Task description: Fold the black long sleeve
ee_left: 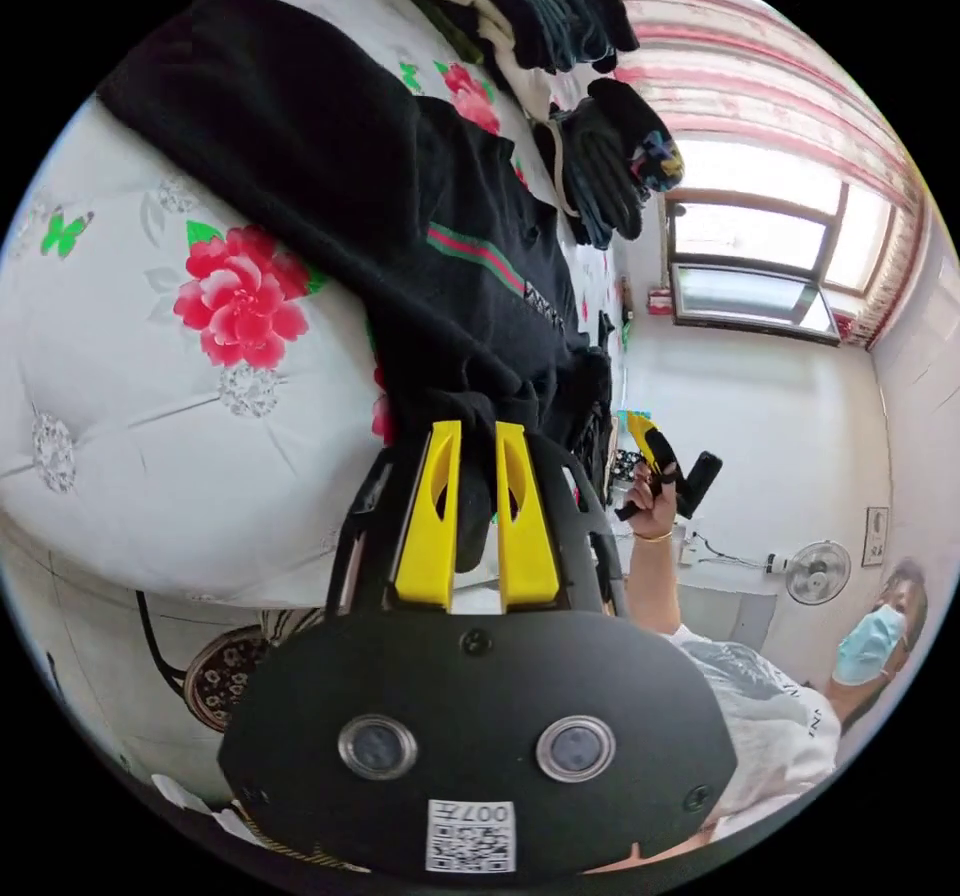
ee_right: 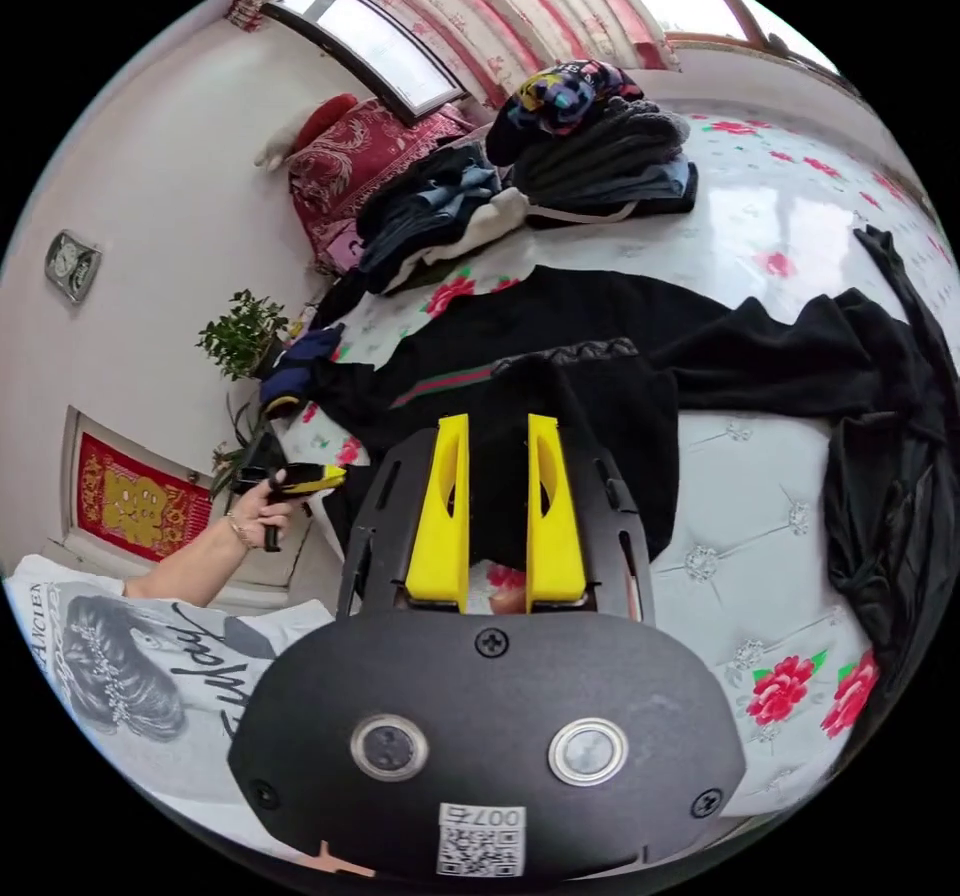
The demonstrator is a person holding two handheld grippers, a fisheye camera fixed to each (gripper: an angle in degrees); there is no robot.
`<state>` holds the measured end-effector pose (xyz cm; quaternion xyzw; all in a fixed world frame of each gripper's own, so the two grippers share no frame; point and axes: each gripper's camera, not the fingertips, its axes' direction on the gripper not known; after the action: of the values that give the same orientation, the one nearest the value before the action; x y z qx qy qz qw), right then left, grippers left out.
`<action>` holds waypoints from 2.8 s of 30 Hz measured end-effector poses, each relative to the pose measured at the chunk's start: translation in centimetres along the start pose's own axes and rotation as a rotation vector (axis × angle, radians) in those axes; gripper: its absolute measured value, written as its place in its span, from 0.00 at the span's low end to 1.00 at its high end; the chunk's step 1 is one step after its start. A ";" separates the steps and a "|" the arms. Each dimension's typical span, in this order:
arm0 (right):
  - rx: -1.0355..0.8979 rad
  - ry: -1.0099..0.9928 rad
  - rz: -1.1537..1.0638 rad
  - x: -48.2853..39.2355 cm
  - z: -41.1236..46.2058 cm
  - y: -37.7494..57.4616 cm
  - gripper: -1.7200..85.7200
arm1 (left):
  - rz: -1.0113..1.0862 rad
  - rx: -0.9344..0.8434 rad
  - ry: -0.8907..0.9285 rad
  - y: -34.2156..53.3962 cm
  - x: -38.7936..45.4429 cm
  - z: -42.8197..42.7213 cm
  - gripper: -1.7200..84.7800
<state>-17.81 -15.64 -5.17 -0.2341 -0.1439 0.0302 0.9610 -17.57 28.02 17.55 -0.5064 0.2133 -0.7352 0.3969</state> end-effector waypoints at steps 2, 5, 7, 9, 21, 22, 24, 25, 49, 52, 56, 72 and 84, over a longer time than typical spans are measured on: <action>0.009 -0.018 0.032 1.6 -0.1 1.7 0.08 | 0.074 0.058 -0.078 2.6 1.2 -2.0 0.09; 0.015 0.005 0.088 3.5 0.8 3.8 0.07 | 0.197 0.082 -0.169 6.9 3.3 -2.4 0.08; -0.036 0.068 0.080 3.8 3.5 3.4 0.06 | 0.269 0.031 -0.205 8.4 4.8 -0.4 0.09; -0.074 0.122 0.062 3.9 6.0 2.4 0.06 | 0.347 -0.031 -0.244 9.4 6.5 2.6 0.10; -0.091 0.223 0.249 8.2 14.9 -3.6 0.03 | 0.503 -0.284 -0.444 9.1 6.9 16.1 0.02; -0.044 0.222 0.245 7.8 13.9 -3.6 0.02 | 0.479 -0.273 -0.401 8.9 6.3 15.1 0.02; 0.027 0.179 0.222 6.8 11.7 -3.3 0.02 | 0.418 -0.227 -0.294 8.6 5.1 12.0 0.01; 0.065 0.166 0.191 5.8 10.0 -2.9 0.02 | 0.405 -0.205 -0.262 8.7 4.8 11.0 0.01; -0.067 0.179 0.271 -2.4 -3.0 15.7 0.02 | 0.437 -0.261 -0.364 17.1 -4.2 3.7 0.09; 0.006 0.085 0.272 0.1 -4.2 15.2 0.02 | 0.492 -0.314 -0.374 20.4 -2.7 7.6 0.12; 0.029 0.013 0.229 1.7 -4.8 14.8 0.02 | 0.528 -0.371 -0.445 24.2 -1.2 14.8 0.15; 0.095 -0.053 0.055 3.7 -10.9 17.2 0.02 | 0.469 -0.262 -0.324 21.7 3.6 13.3 0.01; 0.034 -0.050 0.128 8.2 -7.3 22.4 0.05 | 0.113 0.344 0.147 19.5 -2.6 -3.3 0.01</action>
<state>-7.63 2.04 -19.51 -0.2258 -0.1519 0.0996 0.9571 -12.98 18.18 0.79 -0.3634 0.1409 -0.7723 0.5017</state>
